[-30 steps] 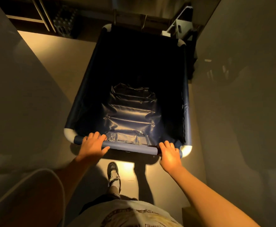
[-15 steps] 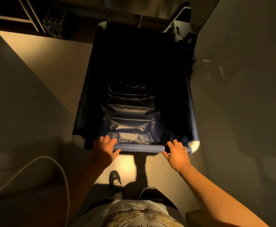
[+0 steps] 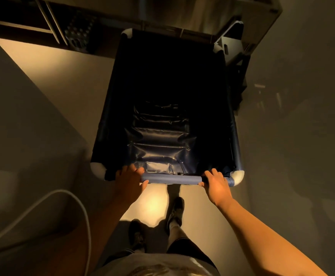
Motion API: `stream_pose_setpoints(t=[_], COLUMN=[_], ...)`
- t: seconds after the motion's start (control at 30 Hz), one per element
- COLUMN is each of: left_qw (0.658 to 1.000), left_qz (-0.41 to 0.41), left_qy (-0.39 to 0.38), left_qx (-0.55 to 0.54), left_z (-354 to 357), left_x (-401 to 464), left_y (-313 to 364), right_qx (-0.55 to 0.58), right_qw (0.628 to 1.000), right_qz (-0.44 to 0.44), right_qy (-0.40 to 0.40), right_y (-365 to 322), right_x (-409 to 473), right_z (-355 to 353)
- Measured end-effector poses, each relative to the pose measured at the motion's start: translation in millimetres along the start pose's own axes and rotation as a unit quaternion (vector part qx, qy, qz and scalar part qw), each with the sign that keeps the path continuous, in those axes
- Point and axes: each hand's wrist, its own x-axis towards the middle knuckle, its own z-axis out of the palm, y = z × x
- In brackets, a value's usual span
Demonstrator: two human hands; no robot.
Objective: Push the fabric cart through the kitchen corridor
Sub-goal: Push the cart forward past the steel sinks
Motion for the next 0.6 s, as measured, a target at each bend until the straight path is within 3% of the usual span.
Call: stream_pose_setpoints(t=[0.6], left_qw=[0.984], left_qz=[-0.147], left_qy=[0.017], left_qx=[-0.096], left_z=[-24.6], left_x=[109.1], left_y=[42.3], right_qx=[-0.012], right_qw=[0.994], right_qz=[-0.104], right_qy=[-0.026], right_y=[37.7], right_x=[161.7], right_z=[-81.2])
